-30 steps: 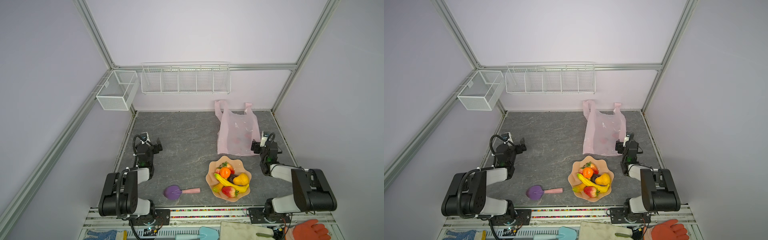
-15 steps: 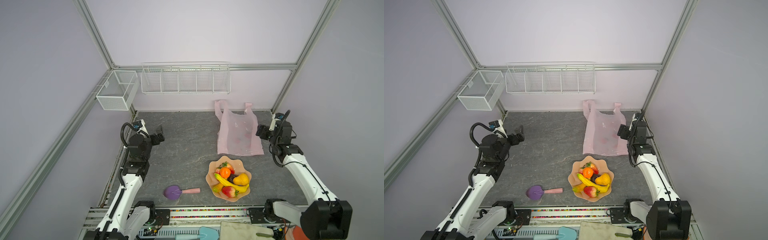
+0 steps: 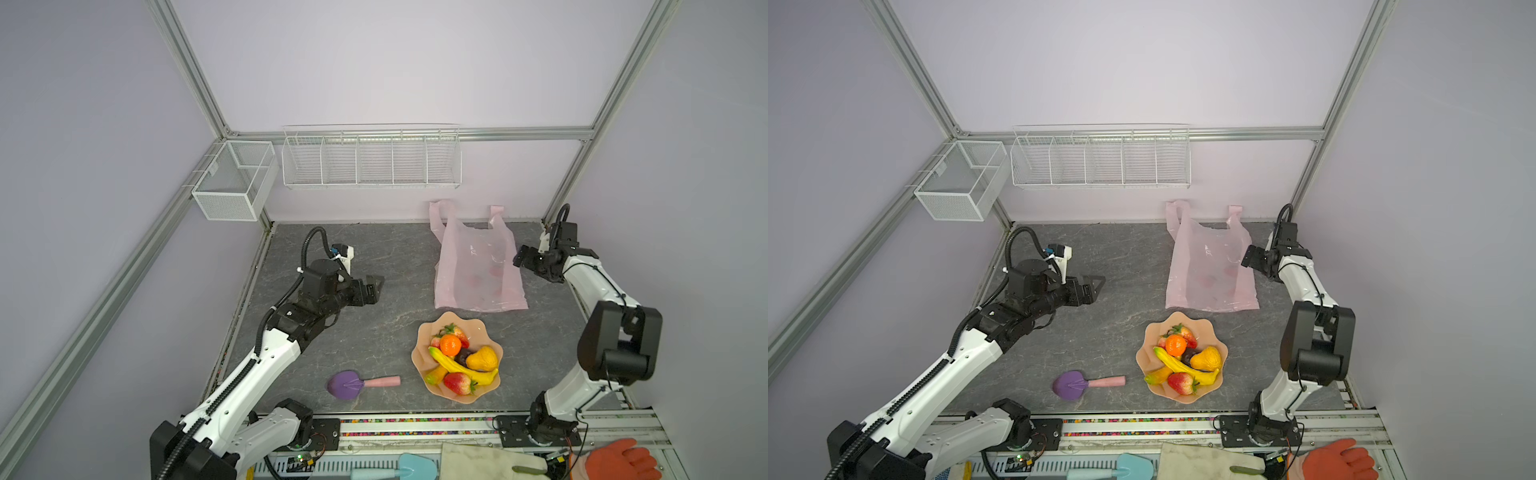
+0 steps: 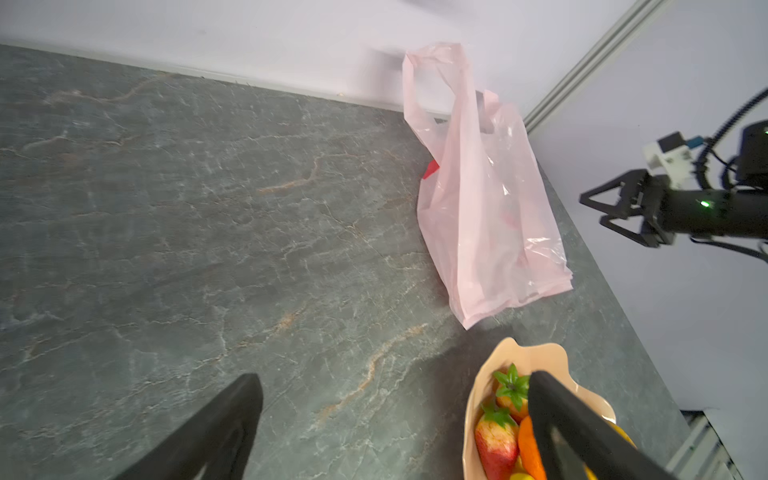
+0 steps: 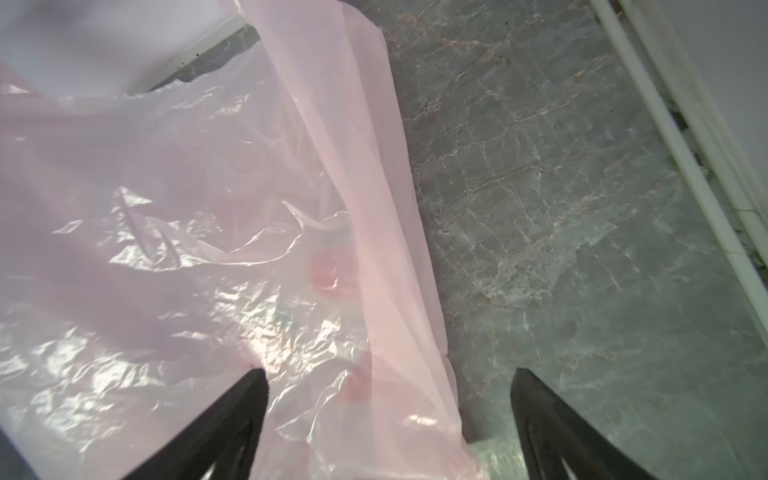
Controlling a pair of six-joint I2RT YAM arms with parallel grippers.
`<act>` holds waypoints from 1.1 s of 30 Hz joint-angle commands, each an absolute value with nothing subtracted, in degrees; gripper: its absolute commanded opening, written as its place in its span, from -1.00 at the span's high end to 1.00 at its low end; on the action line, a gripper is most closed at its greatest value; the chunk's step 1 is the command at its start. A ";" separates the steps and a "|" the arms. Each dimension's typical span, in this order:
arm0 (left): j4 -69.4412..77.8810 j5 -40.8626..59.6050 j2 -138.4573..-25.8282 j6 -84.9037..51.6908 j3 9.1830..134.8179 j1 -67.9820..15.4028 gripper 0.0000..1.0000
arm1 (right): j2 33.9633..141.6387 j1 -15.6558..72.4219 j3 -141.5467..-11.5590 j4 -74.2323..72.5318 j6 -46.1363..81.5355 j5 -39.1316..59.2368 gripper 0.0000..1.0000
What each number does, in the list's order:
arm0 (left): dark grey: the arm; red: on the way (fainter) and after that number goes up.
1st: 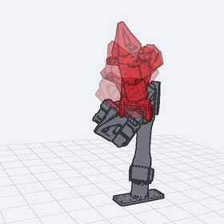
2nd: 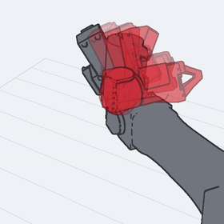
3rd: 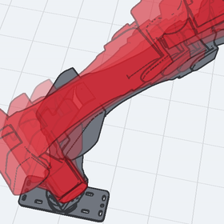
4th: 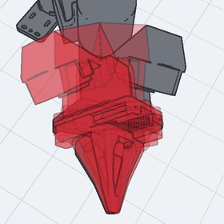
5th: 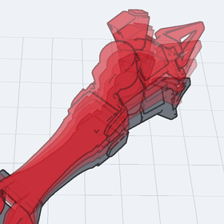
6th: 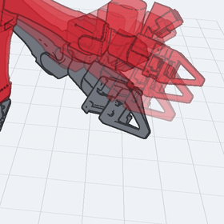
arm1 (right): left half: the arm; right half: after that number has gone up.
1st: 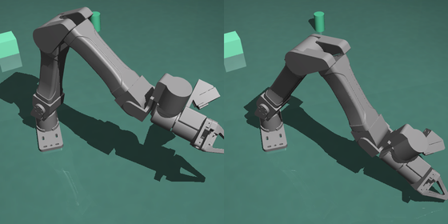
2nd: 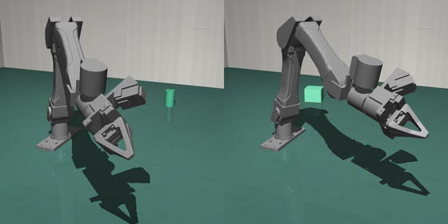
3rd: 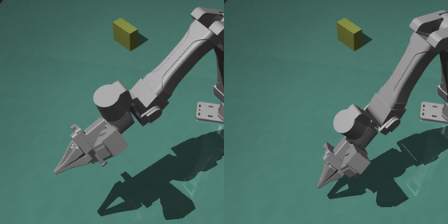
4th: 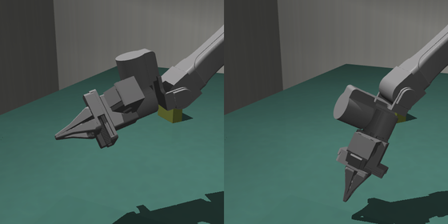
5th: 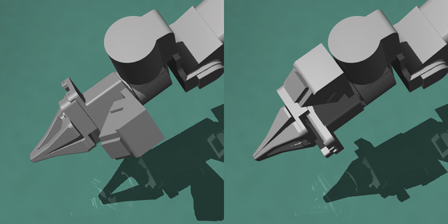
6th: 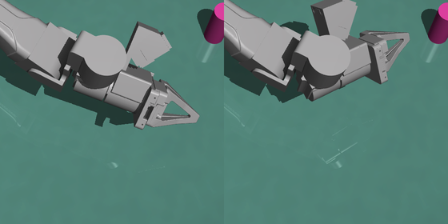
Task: Place the fruits into the plastic bag
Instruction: 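Grasp the pink bag's handle with the right gripper and lift it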
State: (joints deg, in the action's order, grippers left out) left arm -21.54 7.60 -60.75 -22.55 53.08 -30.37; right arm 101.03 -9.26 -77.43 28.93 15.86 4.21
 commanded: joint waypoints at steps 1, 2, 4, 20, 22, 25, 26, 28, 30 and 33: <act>-25.48 8.38 -62.37 -24.64 56.75 -32.88 -0.99 | 106.49 -9.88 -81.00 30.90 14.40 6.81 -0.91; -26.27 8.35 -62.98 -25.14 57.41 -33.41 -0.99 | 108.06 -9.90 -81.81 30.77 14.29 7.37 -0.92; -27.24 8.72 -63.67 -26.13 58.14 -33.57 -0.99 | 111.35 -9.90 -83.42 30.59 14.19 8.12 -1.00; -30.80 7.59 -63.71 -32.50 60.55 -26.24 -1.00 | 117.23 -7.32 -86.84 23.52 25.78 20.46 0.77; -31.86 7.37 -63.23 -33.37 60.77 -22.92 -0.99 | 115.28 -5.68 -86.38 20.54 30.44 22.15 0.87; -34.48 7.00 -62.24 -34.56 61.37 -16.85 -0.97 | 112.96 -2.35 -86.52 16.12 39.10 23.87 0.87; -35.97 6.43 -62.06 -34.64 62.01 -14.69 -0.96 | 112.20 -0.96 -86.16 13.18 43.05 24.73 0.87; -39.11 4.72 -61.98 -34.01 64.16 -11.83 -0.95 | 111.08 1.73 -85.96 8.42 50.30 25.00 0.87; -41.66 3.04 -62.21 -33.02 66.87 -9.90 -0.94 | 110.59 4.47 -86.31 3.71 57.13 24.64 0.87; -45.19 0.41 -63.04 -31.76 71.43 -8.26 -0.94 | 110.54 9.66 -86.74 -2.96 68.35 21.44 0.87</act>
